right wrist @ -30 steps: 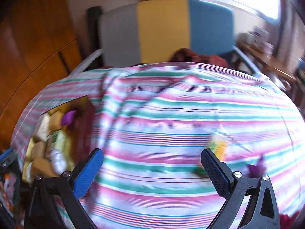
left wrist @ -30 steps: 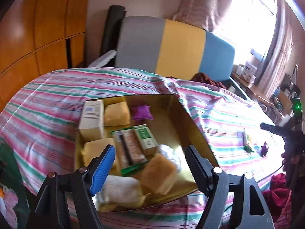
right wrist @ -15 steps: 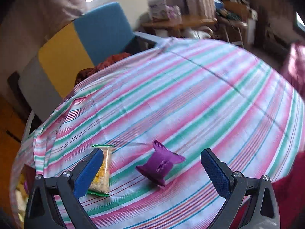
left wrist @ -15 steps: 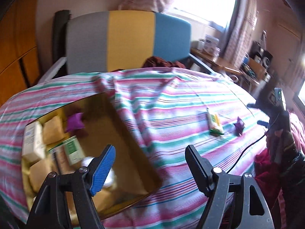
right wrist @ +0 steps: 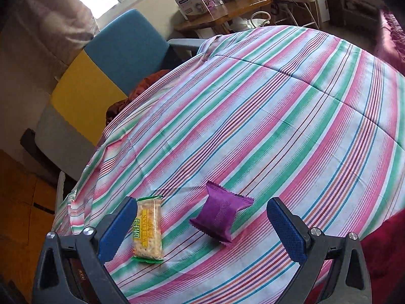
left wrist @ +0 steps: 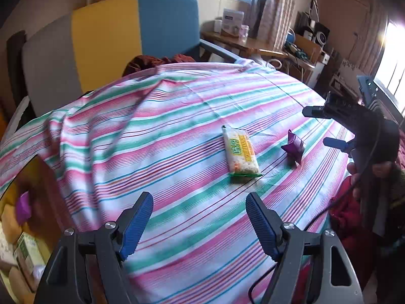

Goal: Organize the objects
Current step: 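Move both tools back toward the cracker packet and purple snack, then grasp the WEIDAN cracker packet with the left tool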

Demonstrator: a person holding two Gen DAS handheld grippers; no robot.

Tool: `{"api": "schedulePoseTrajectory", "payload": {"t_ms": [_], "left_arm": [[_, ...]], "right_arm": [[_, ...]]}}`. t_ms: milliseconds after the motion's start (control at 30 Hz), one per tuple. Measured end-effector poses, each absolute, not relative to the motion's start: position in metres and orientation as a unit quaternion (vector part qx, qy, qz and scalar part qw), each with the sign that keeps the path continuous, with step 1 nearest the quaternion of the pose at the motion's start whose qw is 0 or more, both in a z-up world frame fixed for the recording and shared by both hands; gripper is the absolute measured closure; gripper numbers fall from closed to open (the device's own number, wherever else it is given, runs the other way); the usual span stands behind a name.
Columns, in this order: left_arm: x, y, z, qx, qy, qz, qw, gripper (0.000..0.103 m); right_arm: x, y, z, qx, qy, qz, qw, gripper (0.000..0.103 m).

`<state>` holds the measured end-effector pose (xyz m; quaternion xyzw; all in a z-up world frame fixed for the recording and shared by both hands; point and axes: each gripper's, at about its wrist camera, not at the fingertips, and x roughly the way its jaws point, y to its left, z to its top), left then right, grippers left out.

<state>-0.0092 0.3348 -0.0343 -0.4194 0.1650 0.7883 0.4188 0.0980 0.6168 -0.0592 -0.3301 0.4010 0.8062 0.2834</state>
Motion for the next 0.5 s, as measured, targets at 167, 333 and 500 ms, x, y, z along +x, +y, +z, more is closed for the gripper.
{"api": "schedulePoseTrajectory", "payload": {"t_ms": [167,333,500], "left_arm": [[-0.015,0.377,-0.049,-0.429,0.191,0.770,0.431,0.026],[-0.020,0.422,-0.063,-0.436,0.214,0.753,0.444,0.026],[-0.027,0.462,-0.081,-0.448,0.231,0.743,0.441,0.022]], "right_arm": [[0.097,0.617,-0.061,-0.332,0.408,0.805,0.276,0.000],[0.095,0.618,-0.065,-0.336,0.415,0.802,0.269,0.000],[0.095,0.619,-0.066,-0.333,0.424,0.802,0.257,0.000]]}}
